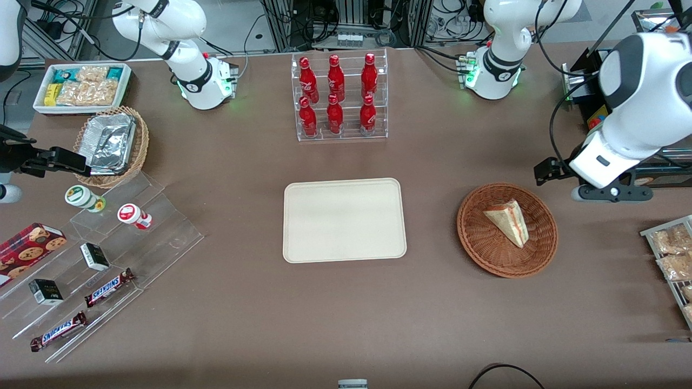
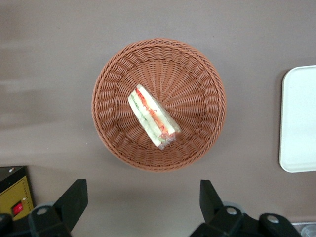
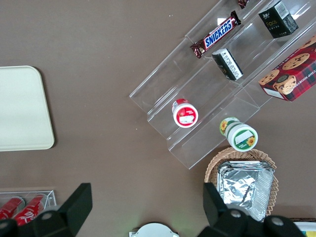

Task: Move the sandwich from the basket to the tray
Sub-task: 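Move the left gripper over the sandwich in the wicker basket, then lower the left gripper and close it on the wrapped sandwich, then lift the sandwich and carry it over the cream tray, then lower the sandwich onto the tray and open the left gripper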

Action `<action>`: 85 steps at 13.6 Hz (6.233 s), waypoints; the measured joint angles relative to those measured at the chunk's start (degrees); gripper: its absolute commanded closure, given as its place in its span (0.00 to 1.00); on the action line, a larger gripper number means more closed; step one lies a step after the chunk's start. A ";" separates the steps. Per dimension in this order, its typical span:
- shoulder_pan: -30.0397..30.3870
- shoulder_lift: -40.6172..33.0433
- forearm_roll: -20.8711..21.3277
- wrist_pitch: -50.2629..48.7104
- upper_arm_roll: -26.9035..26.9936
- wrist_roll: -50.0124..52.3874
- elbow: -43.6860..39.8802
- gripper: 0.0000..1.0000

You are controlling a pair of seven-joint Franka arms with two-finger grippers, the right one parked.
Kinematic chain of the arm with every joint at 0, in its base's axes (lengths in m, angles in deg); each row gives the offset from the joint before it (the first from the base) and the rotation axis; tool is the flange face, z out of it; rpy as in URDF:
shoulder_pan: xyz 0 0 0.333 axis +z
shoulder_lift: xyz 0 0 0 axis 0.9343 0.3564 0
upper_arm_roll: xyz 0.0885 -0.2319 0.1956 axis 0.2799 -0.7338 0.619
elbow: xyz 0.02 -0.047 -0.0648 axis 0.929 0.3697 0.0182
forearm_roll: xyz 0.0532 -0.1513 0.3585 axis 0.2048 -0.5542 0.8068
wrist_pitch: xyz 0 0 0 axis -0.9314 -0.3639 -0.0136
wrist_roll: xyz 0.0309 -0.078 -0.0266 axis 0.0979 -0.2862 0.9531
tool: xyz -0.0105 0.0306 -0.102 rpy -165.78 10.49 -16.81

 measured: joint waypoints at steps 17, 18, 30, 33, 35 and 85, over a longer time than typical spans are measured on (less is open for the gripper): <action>-1.88 5.15 -0.23 24.72 -0.06 26.61 15.26 0.00; -1.87 5.57 -0.23 25.03 -0.05 29.84 15.27 0.00; -1.64 10.18 -0.22 29.11 0.37 43.20 16.35 0.00; -1.58 12.15 -0.22 30.35 0.51 43.25 16.44 0.00; -1.54 13.27 -0.22 31.14 0.61 43.29 16.49 0.00; -40.60 47.44 0.02 10.72 -0.65 45.41 -36.07 1.00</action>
